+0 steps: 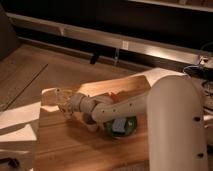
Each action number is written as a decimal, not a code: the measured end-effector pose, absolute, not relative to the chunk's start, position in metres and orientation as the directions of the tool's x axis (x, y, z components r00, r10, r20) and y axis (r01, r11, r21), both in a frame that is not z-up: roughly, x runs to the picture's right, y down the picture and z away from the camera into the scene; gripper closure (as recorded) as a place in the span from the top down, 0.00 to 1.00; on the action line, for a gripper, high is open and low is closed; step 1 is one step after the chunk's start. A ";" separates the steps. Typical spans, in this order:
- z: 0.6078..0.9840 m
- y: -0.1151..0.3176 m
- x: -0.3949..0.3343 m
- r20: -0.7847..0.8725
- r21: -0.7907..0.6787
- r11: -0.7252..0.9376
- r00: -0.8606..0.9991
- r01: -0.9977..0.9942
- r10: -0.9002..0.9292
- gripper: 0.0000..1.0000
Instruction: Stand the bottle upright
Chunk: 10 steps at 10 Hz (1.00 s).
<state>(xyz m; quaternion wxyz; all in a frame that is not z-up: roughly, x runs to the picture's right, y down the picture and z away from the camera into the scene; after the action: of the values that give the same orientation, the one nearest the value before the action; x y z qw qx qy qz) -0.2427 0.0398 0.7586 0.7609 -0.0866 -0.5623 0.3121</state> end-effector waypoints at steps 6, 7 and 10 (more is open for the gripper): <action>0.746 0.037 -0.242 0.827 -0.480 0.813 0.140 -0.331 0.545 0.00; 0.747 0.039 -0.240 0.828 -0.485 0.816 0.135 -0.316 0.544 0.00; 0.756 0.050 -0.232 0.813 -0.521 0.808 0.128 -0.274 0.568 0.00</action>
<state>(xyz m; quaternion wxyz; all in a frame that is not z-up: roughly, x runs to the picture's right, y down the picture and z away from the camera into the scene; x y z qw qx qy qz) -0.2324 0.0496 0.7562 0.7408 -0.1233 -0.5961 0.2841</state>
